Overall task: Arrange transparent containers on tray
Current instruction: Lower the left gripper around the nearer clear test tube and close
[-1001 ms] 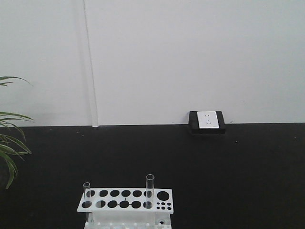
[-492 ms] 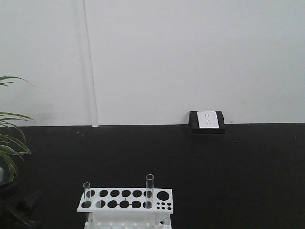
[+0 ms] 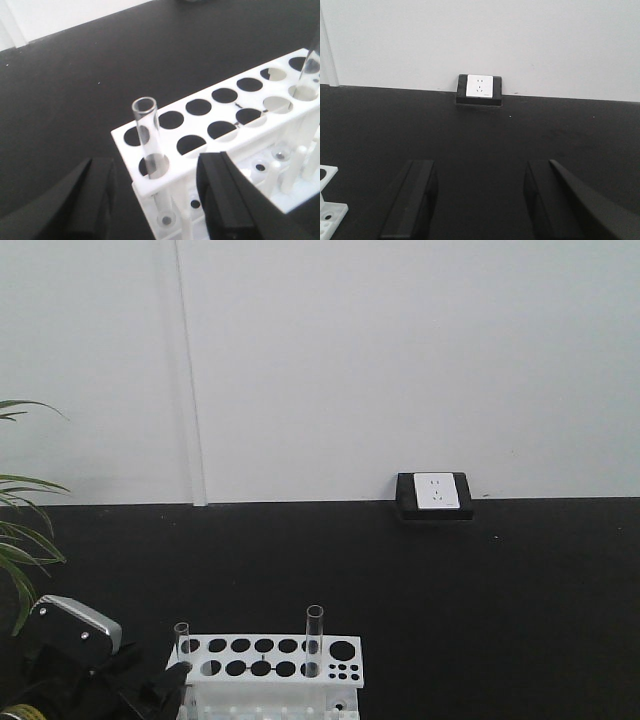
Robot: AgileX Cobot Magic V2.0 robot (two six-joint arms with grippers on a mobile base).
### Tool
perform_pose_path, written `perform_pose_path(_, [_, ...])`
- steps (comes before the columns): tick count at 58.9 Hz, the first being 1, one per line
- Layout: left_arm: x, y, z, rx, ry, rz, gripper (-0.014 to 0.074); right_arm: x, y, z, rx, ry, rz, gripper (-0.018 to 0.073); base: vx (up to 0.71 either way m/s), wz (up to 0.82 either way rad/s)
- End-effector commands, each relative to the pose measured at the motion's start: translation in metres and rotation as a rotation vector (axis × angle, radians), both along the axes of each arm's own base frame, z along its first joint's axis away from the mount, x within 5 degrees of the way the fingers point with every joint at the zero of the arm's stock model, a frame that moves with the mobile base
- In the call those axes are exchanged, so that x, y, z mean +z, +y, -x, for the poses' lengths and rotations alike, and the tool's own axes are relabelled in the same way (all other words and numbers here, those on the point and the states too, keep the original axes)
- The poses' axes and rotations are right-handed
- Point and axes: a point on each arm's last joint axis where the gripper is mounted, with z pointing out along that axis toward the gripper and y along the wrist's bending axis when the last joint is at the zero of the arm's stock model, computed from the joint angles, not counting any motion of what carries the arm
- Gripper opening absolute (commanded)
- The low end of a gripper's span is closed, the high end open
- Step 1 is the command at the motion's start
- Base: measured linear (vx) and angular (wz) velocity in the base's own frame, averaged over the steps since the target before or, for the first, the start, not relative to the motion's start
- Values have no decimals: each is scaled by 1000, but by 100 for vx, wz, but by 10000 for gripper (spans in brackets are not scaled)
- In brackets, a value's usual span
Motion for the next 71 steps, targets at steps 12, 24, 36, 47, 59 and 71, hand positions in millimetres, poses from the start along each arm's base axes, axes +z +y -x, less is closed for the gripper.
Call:
perform_pose_path(12, [11, -6, -18, 53, -165, 199, 497, 17, 0, -2, 3, -109, 15, 467, 0, 0])
perform_pose_path(24, [8, -10, -37, 59, -175, 210, 497, 15, 0, -2, 1, -86, 17, 467, 0, 0])
perform_pose_path(36, [5, -15, -52, 61, -166, 206, 497, 15, 0, -2, 1, -82, 17, 467, 0, 0])
perform_pose_path(47, [-9, -16, -56, 62, -145, 204, 496, 15, 0, -2, 1, -82, 18, 467, 0, 0])
perform_pose_path(59, [-10, -18, -59, 53, -199, 230, 496, 13, 0, -4, 1, -70, 19, 467, 0, 0])
perform_pose_path(71, [-10, -18, -59, 49, -213, 236, 496, 9, 0, -10, 2, -47, 20, 467, 0, 0])
